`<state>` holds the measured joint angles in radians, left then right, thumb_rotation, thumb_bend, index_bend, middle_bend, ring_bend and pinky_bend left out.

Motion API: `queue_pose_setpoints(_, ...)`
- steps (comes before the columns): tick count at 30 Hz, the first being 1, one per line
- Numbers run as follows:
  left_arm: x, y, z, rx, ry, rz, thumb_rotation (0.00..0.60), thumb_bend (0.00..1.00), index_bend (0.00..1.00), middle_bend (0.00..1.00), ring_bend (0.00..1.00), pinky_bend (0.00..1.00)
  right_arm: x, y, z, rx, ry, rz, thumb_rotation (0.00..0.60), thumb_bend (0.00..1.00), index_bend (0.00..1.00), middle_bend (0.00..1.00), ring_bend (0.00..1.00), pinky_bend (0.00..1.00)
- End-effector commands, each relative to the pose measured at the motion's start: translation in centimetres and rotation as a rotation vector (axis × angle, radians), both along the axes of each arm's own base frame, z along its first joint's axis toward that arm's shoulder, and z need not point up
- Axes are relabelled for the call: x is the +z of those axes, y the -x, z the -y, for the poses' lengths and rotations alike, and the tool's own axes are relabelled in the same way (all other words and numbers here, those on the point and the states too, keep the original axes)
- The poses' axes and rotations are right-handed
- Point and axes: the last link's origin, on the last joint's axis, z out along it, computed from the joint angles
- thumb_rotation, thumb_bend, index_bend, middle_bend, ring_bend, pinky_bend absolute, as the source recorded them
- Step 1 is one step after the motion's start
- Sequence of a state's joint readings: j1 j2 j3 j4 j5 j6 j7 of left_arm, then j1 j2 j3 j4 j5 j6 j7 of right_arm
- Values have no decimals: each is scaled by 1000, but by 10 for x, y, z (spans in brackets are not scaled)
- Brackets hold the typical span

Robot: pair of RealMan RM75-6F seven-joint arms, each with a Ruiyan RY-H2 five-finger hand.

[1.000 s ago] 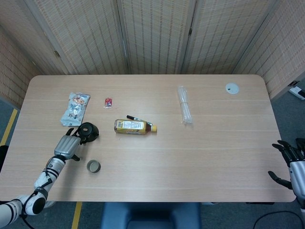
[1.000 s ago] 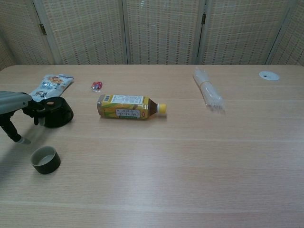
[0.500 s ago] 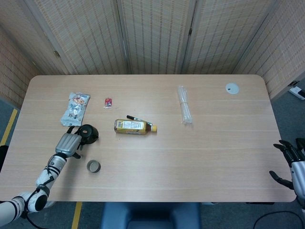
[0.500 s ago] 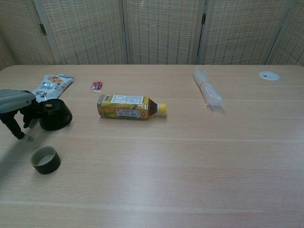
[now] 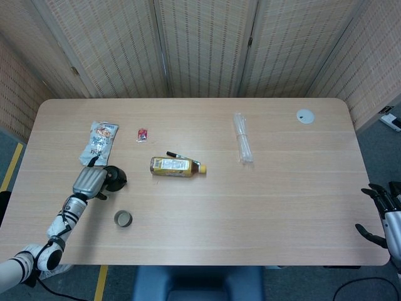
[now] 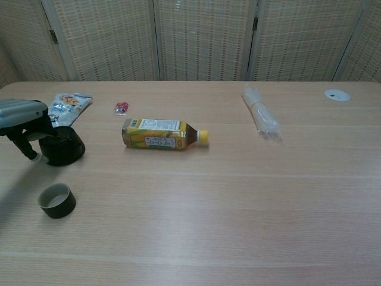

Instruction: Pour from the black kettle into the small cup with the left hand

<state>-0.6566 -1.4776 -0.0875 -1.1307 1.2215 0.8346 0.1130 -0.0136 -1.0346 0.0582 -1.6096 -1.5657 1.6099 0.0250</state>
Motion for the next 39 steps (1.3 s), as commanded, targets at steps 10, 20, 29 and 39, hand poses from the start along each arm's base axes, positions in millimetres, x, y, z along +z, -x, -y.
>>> queue_pose_setpoints(10,6,-9,-11,3,14,59,297,150,936,936,753,0,0,3,2,-10,-4,12,600,167,224,220,310,100)
queue_pose_setpoints(20,15,-13,-18,2,-3,76,229,151,936,936,755,0,1,6,4,-15,1,16,600,168,224,220,311,100)
queue_pose_setpoints(29,30,-19,-23,17,-75,134,227,151,972,983,808,157,1,7,3,-11,0,20,600,167,224,220,310,100)
queue_pose_setpoints(39,43,-25,-11,-5,-161,131,226,230,1000,1000,838,462,-1,7,4,2,-8,29,600,167,224,220,309,100)
